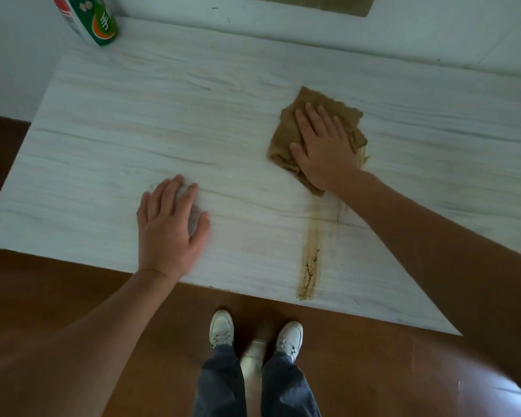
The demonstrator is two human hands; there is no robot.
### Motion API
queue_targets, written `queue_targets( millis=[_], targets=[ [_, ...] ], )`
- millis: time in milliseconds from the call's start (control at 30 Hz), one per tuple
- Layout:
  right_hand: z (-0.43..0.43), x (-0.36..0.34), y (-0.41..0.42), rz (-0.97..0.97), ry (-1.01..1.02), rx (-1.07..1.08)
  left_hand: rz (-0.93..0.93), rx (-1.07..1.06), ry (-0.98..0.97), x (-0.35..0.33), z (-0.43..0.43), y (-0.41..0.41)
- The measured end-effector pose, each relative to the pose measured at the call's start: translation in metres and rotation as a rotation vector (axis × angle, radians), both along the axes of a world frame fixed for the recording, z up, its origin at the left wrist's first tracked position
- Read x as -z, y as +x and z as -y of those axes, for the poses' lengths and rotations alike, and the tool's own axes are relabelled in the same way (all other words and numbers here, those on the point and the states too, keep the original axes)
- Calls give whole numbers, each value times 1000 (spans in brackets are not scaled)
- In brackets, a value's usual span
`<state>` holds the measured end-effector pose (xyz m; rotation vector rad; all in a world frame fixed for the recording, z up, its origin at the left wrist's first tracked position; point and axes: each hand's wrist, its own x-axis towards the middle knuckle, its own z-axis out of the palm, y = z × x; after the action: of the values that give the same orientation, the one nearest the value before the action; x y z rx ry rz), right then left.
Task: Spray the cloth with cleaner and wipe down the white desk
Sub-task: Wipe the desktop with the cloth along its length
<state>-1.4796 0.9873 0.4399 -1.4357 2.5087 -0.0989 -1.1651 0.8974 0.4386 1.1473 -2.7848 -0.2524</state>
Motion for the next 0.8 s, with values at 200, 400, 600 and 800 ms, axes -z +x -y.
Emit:
queue_targets(
  millis=[200,400,600,800],
  targets=[
    [-40,0,61,-8,-39,-259,28,6,-8,0,0,0],
    [-63,0,56,-1,18,-532,27,9,-8,1,1,-2],
    [-4,-3,-2,8,-44,-127,-11,-16,-3,-10,0,-25],
    [0,-2,33,-26,-44,-212,21,127,-1,1,11,-60]
  ],
)
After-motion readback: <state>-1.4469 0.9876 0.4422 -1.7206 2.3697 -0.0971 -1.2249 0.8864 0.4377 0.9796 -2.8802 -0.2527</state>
